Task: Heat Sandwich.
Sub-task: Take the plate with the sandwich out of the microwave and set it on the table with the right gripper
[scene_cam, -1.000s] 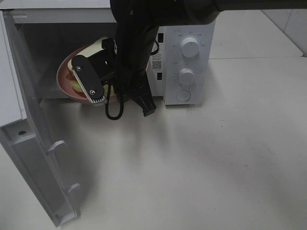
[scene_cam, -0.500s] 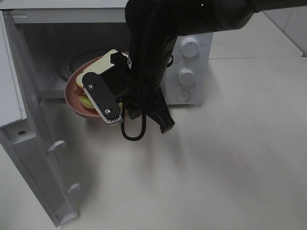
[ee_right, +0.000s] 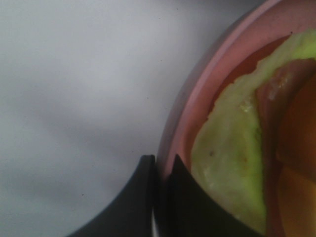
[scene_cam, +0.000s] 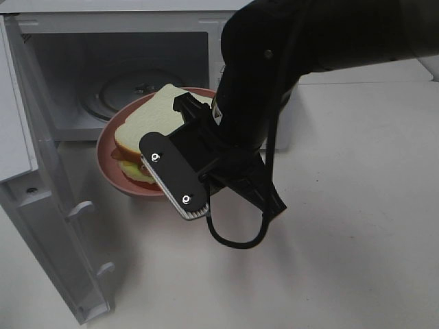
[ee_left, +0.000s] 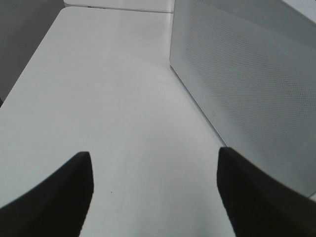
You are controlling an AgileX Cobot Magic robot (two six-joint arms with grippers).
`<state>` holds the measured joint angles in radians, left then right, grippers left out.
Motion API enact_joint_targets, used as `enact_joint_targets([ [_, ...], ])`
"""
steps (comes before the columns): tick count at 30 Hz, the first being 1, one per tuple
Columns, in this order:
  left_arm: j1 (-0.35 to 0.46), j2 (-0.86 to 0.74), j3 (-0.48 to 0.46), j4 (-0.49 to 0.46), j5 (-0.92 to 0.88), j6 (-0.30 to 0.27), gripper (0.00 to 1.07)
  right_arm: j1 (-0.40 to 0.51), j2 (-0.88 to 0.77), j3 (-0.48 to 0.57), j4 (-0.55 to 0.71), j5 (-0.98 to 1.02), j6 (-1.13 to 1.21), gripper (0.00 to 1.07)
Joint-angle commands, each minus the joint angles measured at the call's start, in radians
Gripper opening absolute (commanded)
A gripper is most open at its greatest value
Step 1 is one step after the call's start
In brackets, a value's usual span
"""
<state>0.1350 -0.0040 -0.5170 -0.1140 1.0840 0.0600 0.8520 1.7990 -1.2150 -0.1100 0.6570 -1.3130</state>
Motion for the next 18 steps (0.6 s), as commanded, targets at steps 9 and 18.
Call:
enact_joint_targets([
  [9,-0.006,-0.006,0.002,-0.003,-0.016,-0.004,0.68,0.036,-0.137,0.138,0.036,-0.058,-0.005,0.0],
  [18,-0.006,-0.006,0.002,-0.003,-0.016,-0.004,0.68,0.036,-0.264,0.263,0.036,-0.06,0.006,0.0],
])
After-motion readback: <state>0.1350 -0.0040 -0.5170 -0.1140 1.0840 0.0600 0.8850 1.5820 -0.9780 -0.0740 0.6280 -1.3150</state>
